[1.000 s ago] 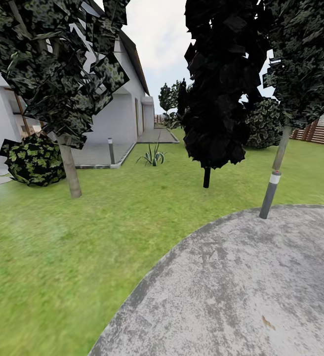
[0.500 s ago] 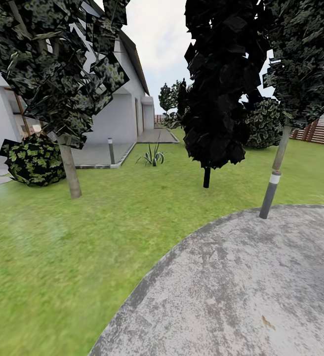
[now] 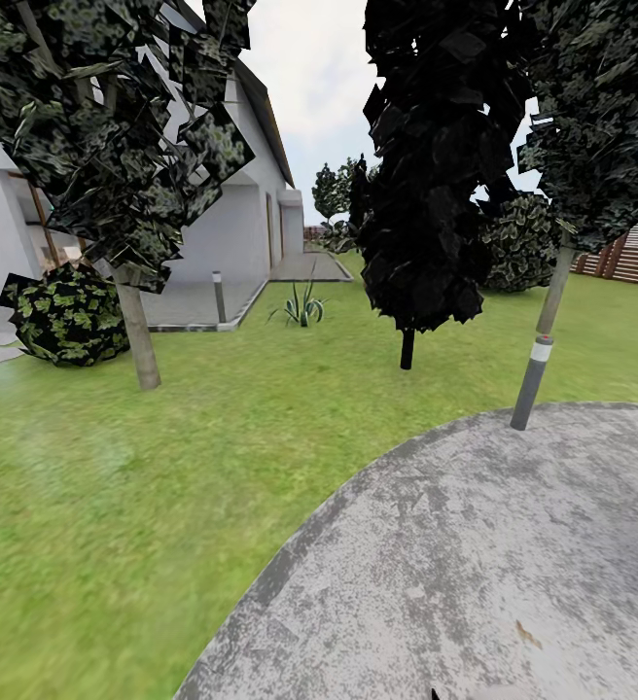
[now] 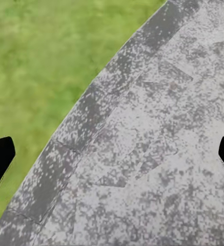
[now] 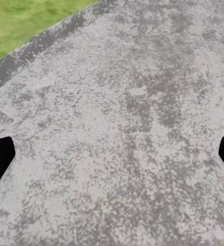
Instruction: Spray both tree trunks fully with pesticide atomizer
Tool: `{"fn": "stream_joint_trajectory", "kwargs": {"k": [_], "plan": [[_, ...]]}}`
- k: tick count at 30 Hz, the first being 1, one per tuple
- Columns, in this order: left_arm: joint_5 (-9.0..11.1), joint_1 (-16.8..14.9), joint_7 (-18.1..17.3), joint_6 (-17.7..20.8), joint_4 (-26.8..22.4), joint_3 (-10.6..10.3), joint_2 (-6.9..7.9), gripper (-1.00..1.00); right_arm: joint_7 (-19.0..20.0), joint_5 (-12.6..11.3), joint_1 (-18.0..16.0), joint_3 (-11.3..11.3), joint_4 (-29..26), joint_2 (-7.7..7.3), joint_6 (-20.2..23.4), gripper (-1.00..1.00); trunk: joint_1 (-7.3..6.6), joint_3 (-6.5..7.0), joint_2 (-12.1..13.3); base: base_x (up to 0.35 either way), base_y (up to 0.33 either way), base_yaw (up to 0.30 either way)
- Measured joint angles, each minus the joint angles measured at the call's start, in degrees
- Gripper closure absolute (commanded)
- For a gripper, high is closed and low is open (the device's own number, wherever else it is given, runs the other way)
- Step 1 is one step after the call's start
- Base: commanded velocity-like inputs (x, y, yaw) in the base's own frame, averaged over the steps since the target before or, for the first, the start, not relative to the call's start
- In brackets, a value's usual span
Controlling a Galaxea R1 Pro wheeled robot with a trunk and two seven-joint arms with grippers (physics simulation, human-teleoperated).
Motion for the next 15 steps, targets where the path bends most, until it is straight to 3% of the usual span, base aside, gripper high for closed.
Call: {"fn": "stream_joint_trajectory", "kwargs": {"k": [8, 15], "plan": [[0.1, 0.4, 0.0, -0.1, -0.9, 1.2, 0.35, -1.00, 0.0, 0.1, 0.0, -0.5, -0.1, -0.48, -0.1, -1.00, 0.00, -0.02, 0.0, 0.000, 0.000, 0.015], [0.1, 0.5, 0.0, -0.2, -0.7, 1.4, 0.34, -1.00, 0.0, 0.2, 0.0, -0.6, 0.6, -0.67, -0.1, -1.00, 0.00, -0.33, 0.0, 0.000, 0.000, 0.170]]}}
